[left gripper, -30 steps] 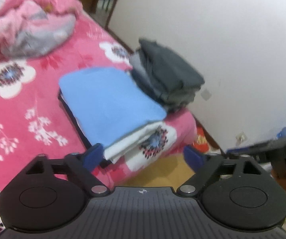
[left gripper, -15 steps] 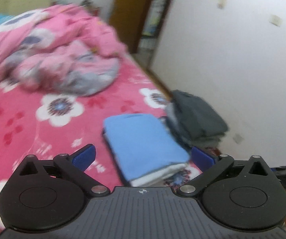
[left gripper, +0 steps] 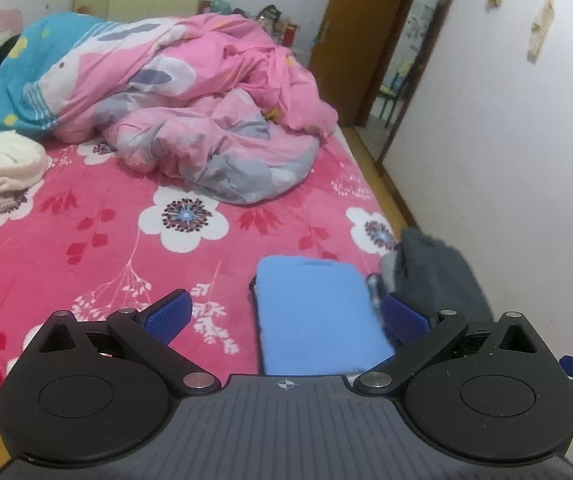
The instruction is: Fold clothes
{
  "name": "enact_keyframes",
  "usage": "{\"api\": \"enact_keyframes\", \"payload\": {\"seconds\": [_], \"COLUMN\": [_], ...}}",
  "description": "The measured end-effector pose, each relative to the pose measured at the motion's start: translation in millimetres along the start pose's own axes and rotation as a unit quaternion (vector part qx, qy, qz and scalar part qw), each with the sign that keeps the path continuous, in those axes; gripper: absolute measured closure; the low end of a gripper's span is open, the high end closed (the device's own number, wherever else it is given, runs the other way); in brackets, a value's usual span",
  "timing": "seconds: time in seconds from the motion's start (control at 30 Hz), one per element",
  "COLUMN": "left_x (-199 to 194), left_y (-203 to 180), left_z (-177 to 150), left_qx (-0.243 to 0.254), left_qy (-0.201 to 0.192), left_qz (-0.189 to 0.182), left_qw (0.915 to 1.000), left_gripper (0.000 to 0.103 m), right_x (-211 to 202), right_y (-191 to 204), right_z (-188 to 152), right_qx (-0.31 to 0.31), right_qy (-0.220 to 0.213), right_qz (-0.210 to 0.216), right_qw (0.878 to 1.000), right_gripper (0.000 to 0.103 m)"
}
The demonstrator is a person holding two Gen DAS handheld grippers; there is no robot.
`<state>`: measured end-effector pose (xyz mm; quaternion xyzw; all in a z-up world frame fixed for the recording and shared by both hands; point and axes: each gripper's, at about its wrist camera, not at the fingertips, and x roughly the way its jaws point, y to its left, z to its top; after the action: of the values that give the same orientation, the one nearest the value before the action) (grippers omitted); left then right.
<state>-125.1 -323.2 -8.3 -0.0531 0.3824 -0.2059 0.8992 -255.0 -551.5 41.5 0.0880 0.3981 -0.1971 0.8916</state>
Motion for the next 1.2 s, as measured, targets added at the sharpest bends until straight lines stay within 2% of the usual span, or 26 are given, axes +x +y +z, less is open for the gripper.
{"api": "enact_keyframes", "payload": {"seconds": [0.17,0.33,0.47,0.6,0.7,1.2], "left_x": [-12,-16,-15,-13,-15,-16], "left_y": [-12,-14,-18,-19,-18,-13], "left_z": [1,-1,-11,-20,-24,-32], "left_qx": [0.005,-0.008,0.011,0.020,0.024,0.045], "left_qy": [-0.015,0.019,0.034,0.061,0.065,0.086], "left_qz": [0.026,0.036,0.061,0.078,0.089,0.090], "left_qw": [0.9995,0.9992,0.9975,0.9949,0.9936,0.9912], "left_gripper": [0.000,0.000,0.000,0.000,0.000,0.000], "right_x": [-10,-10,-5,-6,-8,-11], "right_y": [9,9,13,22,27,49], "right_z": [0,-2,-7,-15,-19,-22], "right_qx": [-0.017,0.002,-0.002,0.000,-0.001,-0.034], "right_qy": [-0.018,-0.002,0.019,0.037,0.043,0.045], "right_qz": [-0.039,-0.031,-0.037,-0.026,-0.022,-0.028], "right_qw": [0.999,1.000,0.999,0.999,0.999,0.998], "right_gripper": [0.000,0.000,0.000,0.000,0.000,0.000]}}
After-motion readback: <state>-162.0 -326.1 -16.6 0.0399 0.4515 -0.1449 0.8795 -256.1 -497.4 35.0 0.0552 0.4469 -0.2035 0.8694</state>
